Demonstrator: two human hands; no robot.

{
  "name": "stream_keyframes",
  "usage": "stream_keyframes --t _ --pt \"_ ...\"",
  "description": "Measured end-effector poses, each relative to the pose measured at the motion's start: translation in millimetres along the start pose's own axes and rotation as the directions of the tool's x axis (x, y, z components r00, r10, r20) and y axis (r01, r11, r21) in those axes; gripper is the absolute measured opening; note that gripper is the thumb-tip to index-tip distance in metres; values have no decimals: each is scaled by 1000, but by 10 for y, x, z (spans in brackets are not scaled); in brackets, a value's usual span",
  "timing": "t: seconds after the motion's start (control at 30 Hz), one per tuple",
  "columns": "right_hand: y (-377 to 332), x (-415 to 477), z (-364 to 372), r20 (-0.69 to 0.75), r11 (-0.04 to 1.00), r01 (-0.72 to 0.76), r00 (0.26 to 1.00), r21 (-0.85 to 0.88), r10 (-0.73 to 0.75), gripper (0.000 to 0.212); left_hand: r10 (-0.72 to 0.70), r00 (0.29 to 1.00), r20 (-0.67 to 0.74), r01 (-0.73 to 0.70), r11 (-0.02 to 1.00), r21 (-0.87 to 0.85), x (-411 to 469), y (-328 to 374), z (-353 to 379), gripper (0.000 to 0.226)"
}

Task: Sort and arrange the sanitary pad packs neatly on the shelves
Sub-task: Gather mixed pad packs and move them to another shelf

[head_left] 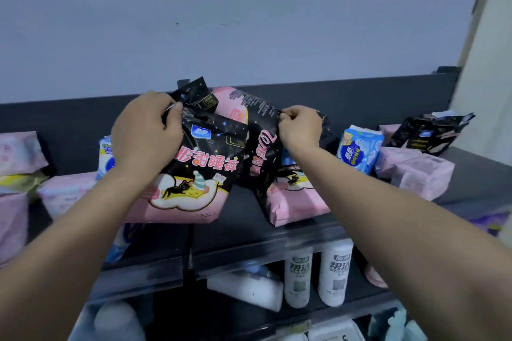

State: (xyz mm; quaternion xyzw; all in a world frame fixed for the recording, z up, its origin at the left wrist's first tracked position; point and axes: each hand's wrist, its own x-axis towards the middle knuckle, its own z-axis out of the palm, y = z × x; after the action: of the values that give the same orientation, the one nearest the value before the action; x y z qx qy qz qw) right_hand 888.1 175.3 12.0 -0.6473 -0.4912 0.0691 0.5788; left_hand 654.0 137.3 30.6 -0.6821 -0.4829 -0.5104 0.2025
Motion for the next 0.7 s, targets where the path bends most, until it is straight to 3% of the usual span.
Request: stream_keyframes --t 0.13,0.27,0.7 --pt "-172 -70 -282 -134 997 77 988 -17 -79 22 126 991 51 -128 991 46 -33 28 33 31" --pt "-166 -174 -507 -185 997 60 980 -44 -67 22 269 957 112 -279 956 93 -92 135 93 29" --pt "-335 -557 -731 -156 995 74 984 -72 -85 23 292 955 46 -295 951 89 -118 353 -407 28"
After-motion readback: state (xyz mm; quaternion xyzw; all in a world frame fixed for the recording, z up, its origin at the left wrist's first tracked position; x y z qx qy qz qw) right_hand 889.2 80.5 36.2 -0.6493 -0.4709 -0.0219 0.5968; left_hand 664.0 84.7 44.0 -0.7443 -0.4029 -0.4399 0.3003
